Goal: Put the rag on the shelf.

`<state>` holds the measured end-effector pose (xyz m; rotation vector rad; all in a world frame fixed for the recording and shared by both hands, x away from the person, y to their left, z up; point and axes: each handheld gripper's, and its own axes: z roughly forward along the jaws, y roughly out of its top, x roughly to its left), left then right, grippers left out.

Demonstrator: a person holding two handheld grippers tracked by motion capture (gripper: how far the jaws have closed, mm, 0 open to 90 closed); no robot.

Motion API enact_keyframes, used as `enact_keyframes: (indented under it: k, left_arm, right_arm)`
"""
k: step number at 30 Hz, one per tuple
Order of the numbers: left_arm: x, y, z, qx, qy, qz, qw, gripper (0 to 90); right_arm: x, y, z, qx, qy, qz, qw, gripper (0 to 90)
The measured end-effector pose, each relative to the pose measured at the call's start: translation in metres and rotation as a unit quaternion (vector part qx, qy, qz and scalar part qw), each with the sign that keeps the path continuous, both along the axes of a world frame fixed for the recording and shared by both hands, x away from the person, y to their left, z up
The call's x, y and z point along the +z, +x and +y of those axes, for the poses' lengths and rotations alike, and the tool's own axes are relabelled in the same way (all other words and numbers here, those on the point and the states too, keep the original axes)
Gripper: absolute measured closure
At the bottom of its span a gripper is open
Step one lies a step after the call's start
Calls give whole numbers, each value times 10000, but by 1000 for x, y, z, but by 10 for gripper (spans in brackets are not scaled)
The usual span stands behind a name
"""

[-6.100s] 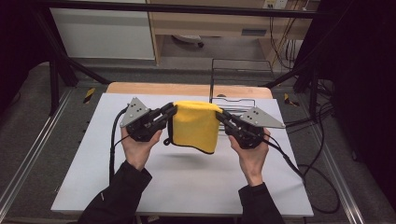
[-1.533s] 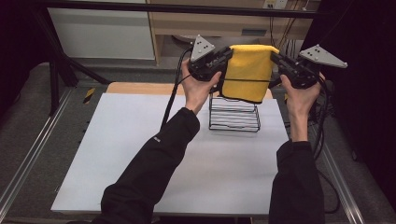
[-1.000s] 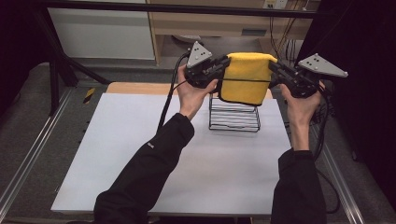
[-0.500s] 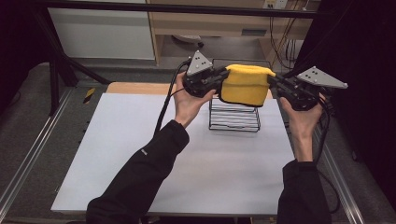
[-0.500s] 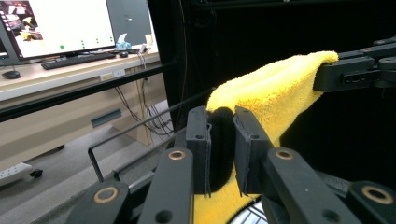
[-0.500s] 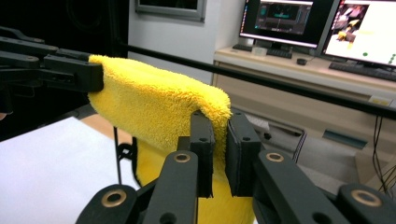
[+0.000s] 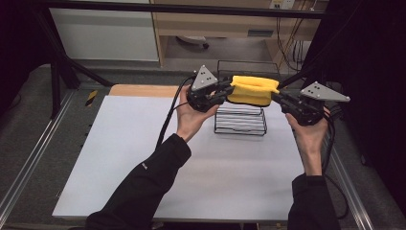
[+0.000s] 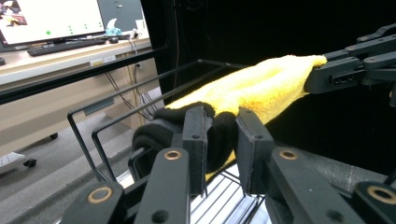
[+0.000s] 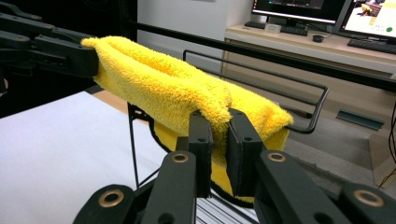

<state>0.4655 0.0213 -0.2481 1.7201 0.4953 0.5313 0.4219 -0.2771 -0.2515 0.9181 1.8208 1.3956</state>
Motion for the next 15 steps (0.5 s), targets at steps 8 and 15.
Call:
enact_keyframes:
  k: [8, 15]
  left_arm:
    - [18, -7, 14, -126, -80, 174, 9997, 677]
    - [27, 8, 2, -67, 56, 388, 9992, 804]
  right_arm:
    - [-6, 1, 0, 31, -102, 11, 9999, 815]
    - [-11, 1, 0, 81, -206, 16, 9998, 807]
